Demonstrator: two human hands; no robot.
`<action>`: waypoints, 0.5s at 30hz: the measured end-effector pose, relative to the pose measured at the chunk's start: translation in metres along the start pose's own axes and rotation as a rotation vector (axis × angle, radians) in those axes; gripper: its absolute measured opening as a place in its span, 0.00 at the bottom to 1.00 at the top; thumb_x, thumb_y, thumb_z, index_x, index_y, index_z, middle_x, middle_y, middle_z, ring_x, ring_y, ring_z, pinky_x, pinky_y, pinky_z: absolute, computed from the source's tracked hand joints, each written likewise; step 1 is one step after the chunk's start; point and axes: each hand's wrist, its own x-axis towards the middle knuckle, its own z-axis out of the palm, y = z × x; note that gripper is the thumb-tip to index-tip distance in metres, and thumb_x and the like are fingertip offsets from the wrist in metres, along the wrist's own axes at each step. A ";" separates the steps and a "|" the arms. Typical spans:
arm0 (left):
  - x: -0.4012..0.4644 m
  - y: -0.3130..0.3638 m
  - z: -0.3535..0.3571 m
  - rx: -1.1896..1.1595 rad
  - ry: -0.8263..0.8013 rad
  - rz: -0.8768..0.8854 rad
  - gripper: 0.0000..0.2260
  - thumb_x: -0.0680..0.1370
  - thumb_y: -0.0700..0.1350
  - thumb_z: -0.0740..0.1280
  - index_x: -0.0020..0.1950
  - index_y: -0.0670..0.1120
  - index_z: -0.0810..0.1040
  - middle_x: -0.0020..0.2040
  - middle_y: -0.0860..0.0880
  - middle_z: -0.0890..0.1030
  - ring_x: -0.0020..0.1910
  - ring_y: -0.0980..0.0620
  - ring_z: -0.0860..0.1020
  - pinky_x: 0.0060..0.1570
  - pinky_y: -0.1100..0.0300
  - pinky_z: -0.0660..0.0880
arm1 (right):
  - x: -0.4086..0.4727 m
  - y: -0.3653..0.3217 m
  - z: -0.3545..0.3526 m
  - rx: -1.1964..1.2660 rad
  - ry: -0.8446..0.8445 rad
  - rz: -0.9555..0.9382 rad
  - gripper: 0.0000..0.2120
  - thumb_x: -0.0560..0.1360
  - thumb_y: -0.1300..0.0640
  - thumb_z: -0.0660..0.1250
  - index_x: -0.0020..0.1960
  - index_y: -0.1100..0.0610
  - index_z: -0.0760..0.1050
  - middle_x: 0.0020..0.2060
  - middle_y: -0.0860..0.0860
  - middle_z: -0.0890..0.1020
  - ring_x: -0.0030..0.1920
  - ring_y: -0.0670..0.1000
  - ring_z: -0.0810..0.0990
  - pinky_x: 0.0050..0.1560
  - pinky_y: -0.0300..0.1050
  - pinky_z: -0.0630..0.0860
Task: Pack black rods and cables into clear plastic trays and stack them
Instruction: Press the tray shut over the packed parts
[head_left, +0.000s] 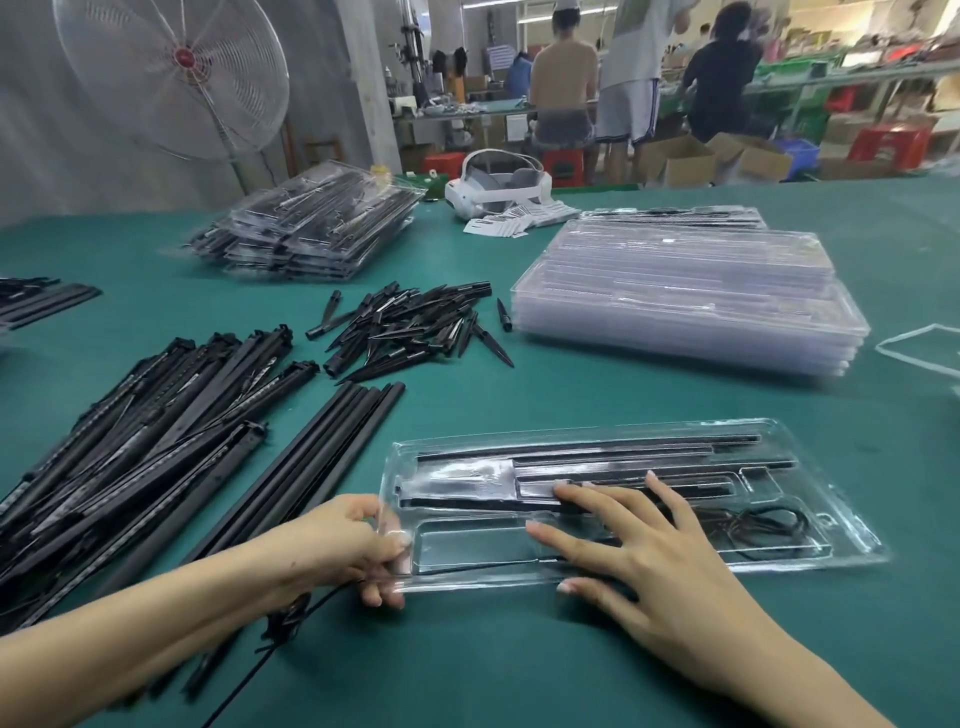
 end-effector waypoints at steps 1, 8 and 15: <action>-0.001 0.000 -0.001 -0.009 -0.023 -0.009 0.07 0.79 0.33 0.62 0.42 0.39 0.68 0.31 0.44 0.78 0.30 0.43 0.80 0.24 0.61 0.72 | 0.000 0.000 0.000 -0.001 0.003 -0.003 0.20 0.76 0.39 0.52 0.65 0.37 0.73 0.64 0.45 0.76 0.61 0.47 0.77 0.62 0.57 0.59; -0.006 0.002 -0.008 -0.148 -0.123 -0.057 0.07 0.73 0.30 0.67 0.44 0.38 0.70 0.37 0.38 0.79 0.34 0.41 0.80 0.27 0.61 0.74 | 0.001 -0.002 -0.002 0.018 -0.035 0.018 0.21 0.75 0.39 0.53 0.66 0.36 0.72 0.66 0.44 0.75 0.62 0.47 0.76 0.63 0.57 0.58; 0.001 -0.006 0.002 -0.086 0.038 -0.024 0.05 0.76 0.29 0.64 0.47 0.36 0.71 0.32 0.41 0.77 0.27 0.43 0.80 0.21 0.63 0.70 | 0.000 -0.005 -0.005 0.029 -0.073 0.041 0.21 0.76 0.39 0.53 0.65 0.36 0.72 0.66 0.44 0.75 0.62 0.47 0.76 0.63 0.57 0.58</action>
